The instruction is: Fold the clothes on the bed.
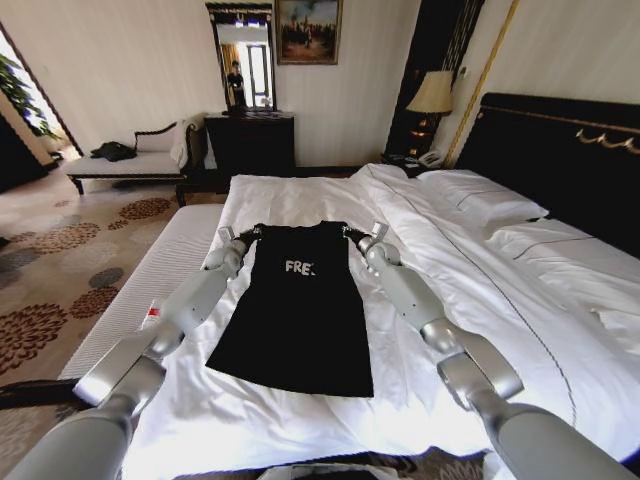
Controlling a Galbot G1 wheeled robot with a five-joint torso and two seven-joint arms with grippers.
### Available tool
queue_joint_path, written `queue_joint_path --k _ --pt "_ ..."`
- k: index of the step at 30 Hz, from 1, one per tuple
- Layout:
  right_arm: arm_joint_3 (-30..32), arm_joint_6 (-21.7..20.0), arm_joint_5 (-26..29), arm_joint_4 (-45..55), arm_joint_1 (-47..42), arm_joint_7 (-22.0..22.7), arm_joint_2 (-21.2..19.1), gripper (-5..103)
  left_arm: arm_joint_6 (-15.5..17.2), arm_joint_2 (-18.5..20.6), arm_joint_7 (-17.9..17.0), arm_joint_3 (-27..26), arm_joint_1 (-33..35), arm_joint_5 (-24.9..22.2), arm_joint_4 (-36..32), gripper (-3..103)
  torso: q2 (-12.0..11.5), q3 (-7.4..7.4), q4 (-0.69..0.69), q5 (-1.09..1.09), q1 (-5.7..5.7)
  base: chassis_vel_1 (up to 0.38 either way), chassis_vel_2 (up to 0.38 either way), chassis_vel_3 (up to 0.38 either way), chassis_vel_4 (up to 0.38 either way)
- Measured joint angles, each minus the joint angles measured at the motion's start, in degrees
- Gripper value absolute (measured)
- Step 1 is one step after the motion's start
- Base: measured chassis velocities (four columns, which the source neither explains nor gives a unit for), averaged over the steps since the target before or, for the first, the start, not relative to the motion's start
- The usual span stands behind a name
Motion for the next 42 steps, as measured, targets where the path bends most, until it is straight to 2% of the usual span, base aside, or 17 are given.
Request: queue_joint_path --k 7,12,20,23,26,27,30,33,39,42 --pt "1.28 1.38 -1.16 11.23 -8.56 1.55 -4.53 1 -0.07 2.84 -1.21 -3.02 6.76 -0.11 -8.67 1 0.0 0.0 -0.02 0.0 0.01 0.0 0.0 0.0 0.0" --pt "2.72 2.4 -3.93 21.96 -16.23 2.68 -9.23 1 -0.4 5.3 -2.01 -5.78 14.91 0.21 -17.02 1 0.01 -0.01 0.0 -0.01 0.0 0.0 0.0 0.0 0.0" --pt "5.32 3.02 -8.21 32.63 -28.48 3.32 -12.25 1 -1.87 8.07 -3.25 -9.16 23.96 1.37 -27.51 1 0.0 -0.01 -0.03 0.0 0.01 0.0 0.0 0.0 0.0" --pt "5.78 3.3 -11.62 38.88 -35.51 4.21 -12.13 1 -2.45 9.75 -3.91 -10.64 27.73 2.08 -31.46 1 0.0 -0.01 -0.01 -0.01 0.0 0.0 0.0 0.0 0.0" --pt "5.91 3.3 -13.51 41.5 -38.0 4.48 -11.32 1 -2.59 10.56 -4.12 -11.12 29.36 2.15 -33.34 1 0.01 -0.01 -0.01 -0.02 0.01 0.0 0.0 0.0 0.0" --pt "6.23 3.37 -16.67 43.99 -40.72 4.55 -10.09 1 -2.92 11.83 -4.13 -11.95 31.98 2.46 -35.73 1 0.0 0.0 0.0 -0.01 0.01 0.0 0.0 0.0 0.0" --pt "6.77 3.69 -19.11 45.55 -42.97 4.54 -9.37 1 -3.28 12.93 -4.16 -13.2 34.71 2.74 -37.62 1 0.01 0.0 0.02 -0.01 0.01 0.0 0.0 0.0 0.0" --pt "9.36 4.29 -20.97 48.44 -47.84 4.5 -9.77 1 -4.49 14.39 -4.2 -16.09 40.77 3.62 -41.35 1 0.01 0.0 0.02 -0.02 0.01 0.0 0.0 0.0 0.0" --pt "11.58 5.06 -22.86 51.74 -54.88 3.97 -10.64 1 -6.29 13.79 -3.93 -19.47 47.19 6.5 -44.23 1 0.0 0.0 -0.02 -0.01 0.01 0.0 0.0 0.0 0.0" --pt "12.22 6.07 -25.08 53.32 -59.46 3.23 -9.69 1 -6.98 13.02 -3.57 -21.62 51.01 7.9 -45.93 1 0.0 0.0 -0.02 -0.02 0.01 0.0 0.0 0.0 0.0"
